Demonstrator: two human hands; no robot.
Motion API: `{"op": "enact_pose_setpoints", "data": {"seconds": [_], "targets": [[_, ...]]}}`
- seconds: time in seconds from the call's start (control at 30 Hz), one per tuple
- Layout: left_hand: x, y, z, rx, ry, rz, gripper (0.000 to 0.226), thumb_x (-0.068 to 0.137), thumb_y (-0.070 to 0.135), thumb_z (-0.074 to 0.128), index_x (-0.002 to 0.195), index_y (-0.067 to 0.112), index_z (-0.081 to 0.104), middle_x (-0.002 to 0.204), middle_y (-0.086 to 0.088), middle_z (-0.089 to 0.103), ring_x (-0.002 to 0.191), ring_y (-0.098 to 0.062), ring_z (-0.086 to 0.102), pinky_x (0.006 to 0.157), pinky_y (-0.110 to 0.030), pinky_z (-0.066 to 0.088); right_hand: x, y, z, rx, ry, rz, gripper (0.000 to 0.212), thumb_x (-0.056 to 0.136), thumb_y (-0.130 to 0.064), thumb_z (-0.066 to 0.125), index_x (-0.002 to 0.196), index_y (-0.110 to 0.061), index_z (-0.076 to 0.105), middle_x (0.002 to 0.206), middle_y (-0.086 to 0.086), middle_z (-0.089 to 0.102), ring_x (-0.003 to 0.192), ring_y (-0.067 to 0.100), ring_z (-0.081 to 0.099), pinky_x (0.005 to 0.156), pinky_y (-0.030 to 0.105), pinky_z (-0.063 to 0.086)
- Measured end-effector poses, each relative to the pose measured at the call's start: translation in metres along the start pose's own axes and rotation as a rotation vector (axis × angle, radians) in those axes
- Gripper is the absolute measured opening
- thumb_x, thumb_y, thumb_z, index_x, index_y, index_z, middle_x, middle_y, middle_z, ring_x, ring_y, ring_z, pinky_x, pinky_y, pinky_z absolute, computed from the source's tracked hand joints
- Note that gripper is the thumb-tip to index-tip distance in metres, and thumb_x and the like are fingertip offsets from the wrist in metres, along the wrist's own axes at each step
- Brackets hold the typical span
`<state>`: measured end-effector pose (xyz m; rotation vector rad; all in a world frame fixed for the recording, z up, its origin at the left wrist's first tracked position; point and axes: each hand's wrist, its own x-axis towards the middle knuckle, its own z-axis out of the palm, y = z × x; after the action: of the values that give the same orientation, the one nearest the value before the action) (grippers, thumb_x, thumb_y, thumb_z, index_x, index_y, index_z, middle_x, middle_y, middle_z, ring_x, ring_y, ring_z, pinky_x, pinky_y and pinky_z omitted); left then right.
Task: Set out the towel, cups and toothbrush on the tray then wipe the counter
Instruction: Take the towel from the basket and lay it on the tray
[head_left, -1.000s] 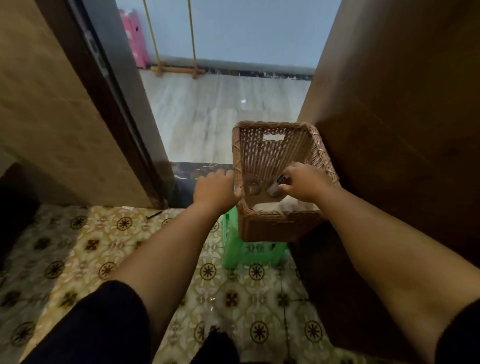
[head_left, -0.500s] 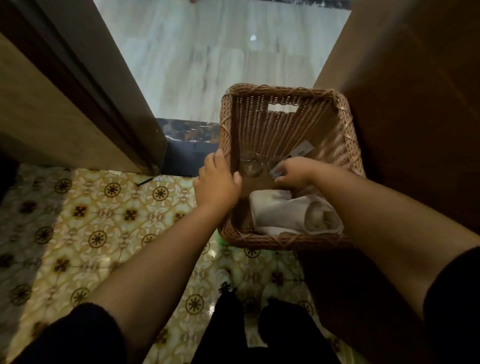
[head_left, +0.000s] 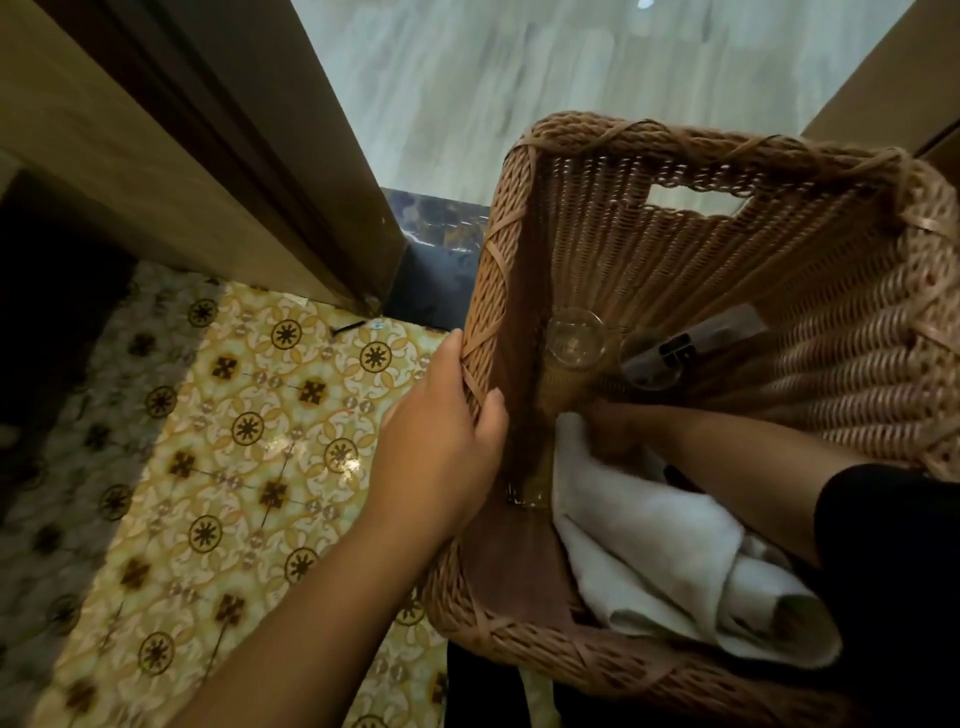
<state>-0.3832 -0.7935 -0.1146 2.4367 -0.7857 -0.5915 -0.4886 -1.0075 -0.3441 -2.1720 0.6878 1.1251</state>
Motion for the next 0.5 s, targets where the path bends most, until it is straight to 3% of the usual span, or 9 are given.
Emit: {"op": "enact_pose_setpoints", "data": {"seconds": [0.17, 0.23, 0.3, 0.37, 0.43, 0.5], "targets": [[0.002, 0.003, 0.000, 0.004, 0.026, 0.011, 0.063, 0.099, 0.037, 0.051, 0.156, 0.023, 0.026, 0.146, 0.002, 0.053, 0.129, -0.019, 0.052, 0.108, -0.040, 0.042, 0.013, 0.022, -0.013, -0.016, -0.069, -0.020, 0.065, 0.068, -0.047, 0.079, 0.126, -0.029, 0.055, 0.115, -0.007, 0.060, 0.102, 0.018, 0.058, 0.087, 0.034, 0.045], [0.003, 0.002, 0.000, 0.003, 0.031, 0.012, 0.063, 0.099, 0.038, 0.051, 0.156, 0.024, 0.026, 0.147, 0.002, 0.053, 0.129, -0.018, 0.052, 0.108, -0.039, 0.042, 0.016, 0.024, -0.014, -0.065, -0.074, 0.020, 0.047, 0.064, -0.055, 0.075, 0.104, -0.034, 0.061, 0.095, -0.013, 0.059, 0.086, 0.013, 0.057, 0.082, 0.034, 0.046], [0.003, 0.002, 0.001, -0.003, 0.030, 0.011, 0.064, 0.100, 0.038, 0.051, 0.156, 0.024, 0.025, 0.147, 0.002, 0.052, 0.129, -0.018, 0.052, 0.108, -0.038, 0.042, 0.017, 0.021, -0.016, -0.101, -0.136, 0.072, 0.037, 0.063, -0.059, 0.070, 0.087, -0.032, 0.060, 0.088, -0.008, 0.060, 0.082, 0.015, 0.058, 0.085, 0.040, 0.050], [0.003, 0.003, 0.000, -0.013, 0.016, 0.010, 0.064, 0.099, 0.039, 0.050, 0.156, 0.025, 0.025, 0.147, 0.002, 0.052, 0.129, -0.019, 0.052, 0.109, -0.042, 0.042, 0.014, 0.016, -0.022, -0.063, -0.190, 0.057, 0.047, 0.067, -0.056, 0.073, 0.106, -0.031, 0.064, 0.101, -0.004, 0.064, 0.092, 0.020, 0.061, 0.091, 0.044, 0.050], [0.003, 0.003, -0.001, -0.030, 0.002, 0.012, 0.063, 0.099, 0.039, 0.049, 0.156, 0.025, 0.025, 0.147, 0.001, 0.053, 0.127, -0.020, 0.054, 0.106, -0.046, 0.044, 0.006, 0.010, -0.030, 0.004, -0.193, 0.017, 0.063, 0.070, -0.050, 0.077, 0.126, -0.030, 0.057, 0.115, -0.001, 0.062, 0.098, 0.020, 0.059, 0.091, 0.041, 0.049], [0.005, 0.003, -0.001, -0.044, -0.007, 0.016, 0.063, 0.099, 0.039, 0.049, 0.156, 0.023, 0.026, 0.146, -0.001, 0.054, 0.126, -0.021, 0.055, 0.104, -0.048, 0.044, -0.011, 0.002, -0.039, 0.063, -0.128, -0.022, 0.065, 0.067, -0.046, 0.079, 0.126, -0.034, 0.054, 0.118, -0.002, 0.061, 0.099, 0.020, 0.060, 0.090, 0.042, 0.051]]}}
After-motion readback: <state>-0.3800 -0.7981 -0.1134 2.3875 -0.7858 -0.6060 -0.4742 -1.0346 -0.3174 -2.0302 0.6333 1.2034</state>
